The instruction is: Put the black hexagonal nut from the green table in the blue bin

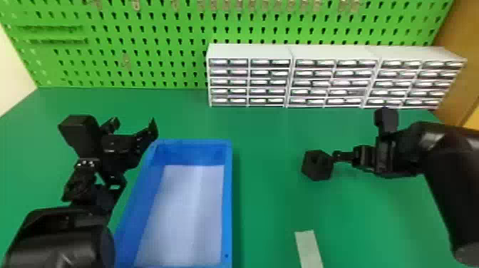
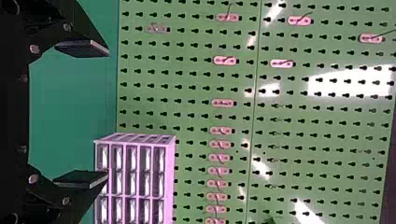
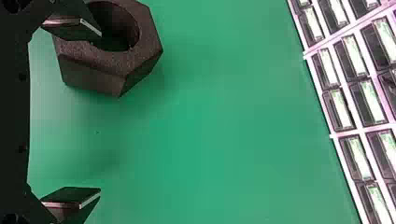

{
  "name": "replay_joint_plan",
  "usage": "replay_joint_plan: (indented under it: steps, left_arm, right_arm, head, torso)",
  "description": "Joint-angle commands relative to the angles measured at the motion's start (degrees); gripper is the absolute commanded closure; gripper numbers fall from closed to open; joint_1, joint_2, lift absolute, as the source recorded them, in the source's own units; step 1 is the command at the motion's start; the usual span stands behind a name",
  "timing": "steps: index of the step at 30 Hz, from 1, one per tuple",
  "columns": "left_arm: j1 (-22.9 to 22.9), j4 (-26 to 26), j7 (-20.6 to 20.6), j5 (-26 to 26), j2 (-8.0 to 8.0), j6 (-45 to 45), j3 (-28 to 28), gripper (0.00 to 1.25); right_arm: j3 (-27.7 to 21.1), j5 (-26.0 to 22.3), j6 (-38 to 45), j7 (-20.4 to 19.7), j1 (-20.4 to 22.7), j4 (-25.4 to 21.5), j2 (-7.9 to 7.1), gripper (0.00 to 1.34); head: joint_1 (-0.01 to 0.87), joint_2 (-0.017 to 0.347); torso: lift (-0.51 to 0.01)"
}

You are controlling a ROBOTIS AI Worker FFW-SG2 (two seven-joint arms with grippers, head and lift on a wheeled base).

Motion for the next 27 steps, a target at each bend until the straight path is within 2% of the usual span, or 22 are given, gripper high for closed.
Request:
replay_joint_plan:
  steps: [1,17,27]
  left_arm:
    - [-0.1,0.2,0.0,0.0,-0.15,0.0,-0.2,0.33]
    - [-0.8,0.9,0.0,0.0,-0.15,0.0,-1.2,0.33]
    - [-1.4,1.4,0.0,0.0,-0.15,-0.3,-1.7,0.33]
  right_arm:
    - [0.0,0.9,-1.8,0.0,-1.3,2.9,-0.13,0.12]
    - [1.1,1.0,-6.1,0.0,-3.9,8.6,0.31,0.12]
    - [1.9,-0.2,-8.0,0.0,-4.7,11.4,1.28,0.11]
  head:
    - [0.686,0.051]
    - [0.686,0.051]
    - [0.686,0.051]
  torso:
    - [-0.097]
    - [-0.097]
    - [-0.097]
